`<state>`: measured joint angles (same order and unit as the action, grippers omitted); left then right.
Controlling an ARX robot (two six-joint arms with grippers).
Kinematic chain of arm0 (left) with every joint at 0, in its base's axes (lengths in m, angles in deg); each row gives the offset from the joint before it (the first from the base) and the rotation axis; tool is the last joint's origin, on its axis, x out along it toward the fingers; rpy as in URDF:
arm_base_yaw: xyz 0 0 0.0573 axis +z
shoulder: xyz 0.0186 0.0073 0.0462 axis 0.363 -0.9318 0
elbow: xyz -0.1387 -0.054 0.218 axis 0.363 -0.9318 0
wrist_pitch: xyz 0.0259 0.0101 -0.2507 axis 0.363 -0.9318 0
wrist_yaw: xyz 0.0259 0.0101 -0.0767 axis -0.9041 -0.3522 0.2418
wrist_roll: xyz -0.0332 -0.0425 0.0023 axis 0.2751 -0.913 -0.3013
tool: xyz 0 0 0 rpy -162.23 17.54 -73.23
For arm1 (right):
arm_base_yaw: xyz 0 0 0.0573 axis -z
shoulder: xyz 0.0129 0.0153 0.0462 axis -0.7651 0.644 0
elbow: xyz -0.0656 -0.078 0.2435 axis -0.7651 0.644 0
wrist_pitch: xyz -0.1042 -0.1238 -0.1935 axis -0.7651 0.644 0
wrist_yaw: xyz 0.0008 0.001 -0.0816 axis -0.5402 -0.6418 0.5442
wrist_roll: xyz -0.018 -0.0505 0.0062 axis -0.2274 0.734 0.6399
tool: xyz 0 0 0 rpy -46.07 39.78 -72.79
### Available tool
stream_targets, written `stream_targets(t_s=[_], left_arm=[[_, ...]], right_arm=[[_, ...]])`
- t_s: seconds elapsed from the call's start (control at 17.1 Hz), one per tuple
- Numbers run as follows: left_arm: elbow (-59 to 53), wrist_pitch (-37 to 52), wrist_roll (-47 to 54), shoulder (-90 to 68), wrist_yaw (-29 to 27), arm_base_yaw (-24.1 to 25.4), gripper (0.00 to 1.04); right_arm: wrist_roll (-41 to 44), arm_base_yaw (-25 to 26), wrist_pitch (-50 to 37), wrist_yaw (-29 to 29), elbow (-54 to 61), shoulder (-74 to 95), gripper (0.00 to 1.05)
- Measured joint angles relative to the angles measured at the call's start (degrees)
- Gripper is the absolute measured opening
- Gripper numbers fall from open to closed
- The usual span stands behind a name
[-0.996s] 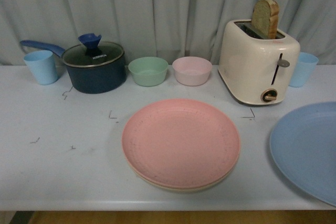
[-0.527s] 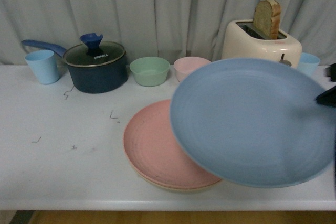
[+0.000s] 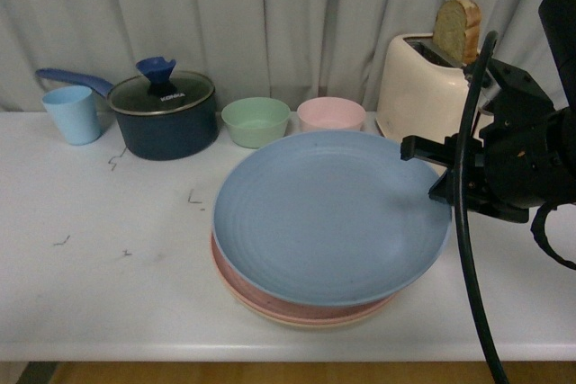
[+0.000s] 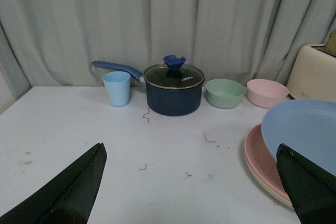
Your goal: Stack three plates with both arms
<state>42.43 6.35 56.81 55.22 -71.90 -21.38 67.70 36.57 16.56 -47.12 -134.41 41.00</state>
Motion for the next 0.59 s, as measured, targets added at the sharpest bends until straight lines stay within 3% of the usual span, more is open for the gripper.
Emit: stream_targets(t_s=[0.47,0.59], left_arm=[[0.00,0.00,0.00,0.00,0.00,0.00,0.98],[0.00,0.02,0.00,0.00,-0.02,0.00,0.98]], right_arm=[[-0.13,-0.59,-0.57,2.34,-3.08,6.99,0.03],[-0.20,-0.55,-2.03,2.14,-3.08,7.19,0.16]])
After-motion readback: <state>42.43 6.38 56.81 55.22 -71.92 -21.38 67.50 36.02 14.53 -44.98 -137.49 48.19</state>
